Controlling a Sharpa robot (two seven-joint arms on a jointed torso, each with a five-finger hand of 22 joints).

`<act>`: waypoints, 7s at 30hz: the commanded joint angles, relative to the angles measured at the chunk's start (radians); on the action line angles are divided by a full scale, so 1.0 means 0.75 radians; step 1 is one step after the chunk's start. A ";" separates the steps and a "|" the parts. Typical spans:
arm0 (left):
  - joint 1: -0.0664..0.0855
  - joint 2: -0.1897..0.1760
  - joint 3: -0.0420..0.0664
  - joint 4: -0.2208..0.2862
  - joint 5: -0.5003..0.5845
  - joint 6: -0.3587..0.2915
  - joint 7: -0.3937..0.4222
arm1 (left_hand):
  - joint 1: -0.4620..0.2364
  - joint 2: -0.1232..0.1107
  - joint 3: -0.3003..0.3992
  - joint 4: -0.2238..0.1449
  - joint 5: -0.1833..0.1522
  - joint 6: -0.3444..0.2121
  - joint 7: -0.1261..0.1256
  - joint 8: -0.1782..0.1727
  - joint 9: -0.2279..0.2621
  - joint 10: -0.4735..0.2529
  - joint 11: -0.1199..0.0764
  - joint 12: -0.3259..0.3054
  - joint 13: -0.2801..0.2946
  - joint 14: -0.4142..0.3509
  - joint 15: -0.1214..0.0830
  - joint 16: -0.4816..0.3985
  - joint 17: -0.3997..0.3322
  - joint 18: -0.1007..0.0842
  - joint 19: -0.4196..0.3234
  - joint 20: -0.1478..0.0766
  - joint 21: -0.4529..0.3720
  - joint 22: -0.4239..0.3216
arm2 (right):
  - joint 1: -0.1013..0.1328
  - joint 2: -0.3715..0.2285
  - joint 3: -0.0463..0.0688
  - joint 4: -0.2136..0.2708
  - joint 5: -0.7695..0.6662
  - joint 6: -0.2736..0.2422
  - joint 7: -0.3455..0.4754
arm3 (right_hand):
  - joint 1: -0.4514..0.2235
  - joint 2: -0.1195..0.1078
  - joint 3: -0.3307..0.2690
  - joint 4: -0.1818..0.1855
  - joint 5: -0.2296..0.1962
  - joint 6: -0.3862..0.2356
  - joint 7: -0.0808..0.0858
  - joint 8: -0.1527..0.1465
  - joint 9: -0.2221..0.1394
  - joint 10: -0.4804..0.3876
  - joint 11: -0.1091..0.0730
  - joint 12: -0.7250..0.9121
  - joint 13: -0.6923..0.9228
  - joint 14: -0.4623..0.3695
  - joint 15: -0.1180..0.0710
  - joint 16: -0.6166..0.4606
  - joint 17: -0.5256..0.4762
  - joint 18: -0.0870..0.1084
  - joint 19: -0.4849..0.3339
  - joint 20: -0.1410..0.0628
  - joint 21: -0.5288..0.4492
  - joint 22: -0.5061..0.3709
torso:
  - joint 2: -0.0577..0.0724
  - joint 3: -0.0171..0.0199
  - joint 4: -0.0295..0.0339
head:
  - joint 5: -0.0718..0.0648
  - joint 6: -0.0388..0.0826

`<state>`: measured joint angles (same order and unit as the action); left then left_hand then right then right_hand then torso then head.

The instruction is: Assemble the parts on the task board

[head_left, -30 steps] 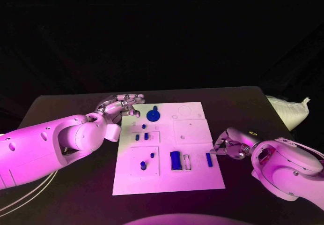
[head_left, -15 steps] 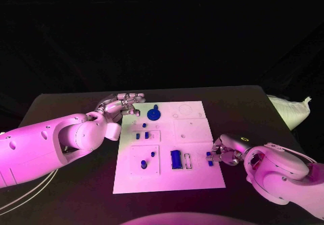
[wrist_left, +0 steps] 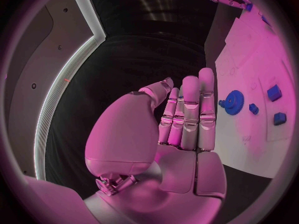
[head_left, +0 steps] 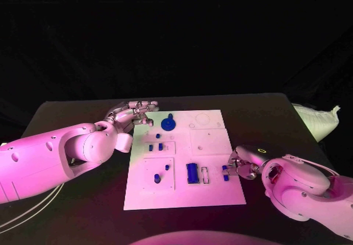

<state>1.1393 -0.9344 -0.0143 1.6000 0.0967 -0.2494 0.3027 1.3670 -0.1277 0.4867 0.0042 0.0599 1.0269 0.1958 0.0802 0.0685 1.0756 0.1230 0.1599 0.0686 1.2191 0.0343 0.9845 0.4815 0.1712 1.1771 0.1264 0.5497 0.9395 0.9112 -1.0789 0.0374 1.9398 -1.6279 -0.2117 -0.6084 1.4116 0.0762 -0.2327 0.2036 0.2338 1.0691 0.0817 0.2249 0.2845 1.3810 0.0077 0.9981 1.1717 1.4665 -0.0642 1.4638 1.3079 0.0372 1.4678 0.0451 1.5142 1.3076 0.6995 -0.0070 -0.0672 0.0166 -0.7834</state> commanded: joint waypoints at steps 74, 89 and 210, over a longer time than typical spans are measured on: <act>-0.001 0.000 0.001 0.007 0.002 0.027 0.004 | -0.001 0.010 -0.014 -0.003 -0.004 -0.014 0.000 0.006 -0.001 -0.020 0.002 0.016 -0.001 -0.014 -0.002 0.008 -0.007 0.015 0.006 0.006 -0.013 -0.005 | -0.006 0.126 0.005 0.031 0.325 -0.120 -0.059 | -0.131 -0.164 0.400 0.040 0.215 0.098 -0.018 -0.090 -0.006 0.044 -0.025 0.000 0.039 0.104 -0.015 0.032 0.165 -0.033 0.103 -0.014 0.031 0.291 | 0.001 0.0002 0.0000 | 0.004 -0.011; -0.001 0.001 0.001 0.008 0.001 0.031 0.000 | -0.001 0.011 -0.015 -0.004 -0.004 -0.014 0.000 0.006 -0.001 -0.021 0.002 0.017 -0.001 -0.015 -0.002 0.009 -0.008 0.015 0.006 0.006 -0.013 -0.006 | -0.007 0.152 0.005 0.006 0.279 -0.088 -0.104 | -0.146 -0.155 0.395 0.056 0.205 0.110 -0.024 -0.083 0.003 0.041 -0.029 -0.034 0.017 0.106 -0.019 0.037 0.173 -0.034 0.104 -0.017 0.033 0.294 | 0.000 -0.0009 0.0004 | 0.007 -0.015; -0.110 0.222 0.015 -0.110 -0.105 -0.596 0.268 | -1.228 0.170 -0.458 -0.006 -0.080 -0.927 -0.261 -0.107 -0.091 -0.965 -0.164 -0.213 -0.092 -1.180 -0.046 -1.313 -0.642 -0.126 -1.214 -0.056 -0.733 -1.031 | 0.182 0.415 -0.039 -0.563 2.121 -0.663 1.472 | -1.218 -0.102 0.410 -0.272 -0.312 -0.981 -0.109 -0.300 -0.379 -1.326 -0.010 -1.331 -1.562 -1.411 0.086 -1.952 -1.744 0.051 -1.468 -0.060 -1.920 -1.613 | -0.207 0.0093 0.0896 | -0.022 0.245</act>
<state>1.0586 -0.7655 -0.0051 1.5008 0.0644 -0.5654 0.4539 0.6123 -0.0053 0.1963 0.0011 0.0064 0.4564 0.0839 0.0067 0.0040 0.4821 0.0372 0.0058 0.0032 0.4584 0.0180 0.0910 0.0044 0.1093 0.3652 0.1158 0.0061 0.2279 1.0471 -0.7634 0.0090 1.5022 -0.1170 -0.5842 0.4249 0.6835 -0.0023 0.1033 0.0240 0.0887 0.4574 0.0551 0.0070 0.0212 0.5303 0.0112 0.0065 0.0033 0.5607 0.0031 0.0061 0.0308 0.1074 0.5037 0.0396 0.1011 0.1344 0.5463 -0.0019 -0.0078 0.0013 -0.6014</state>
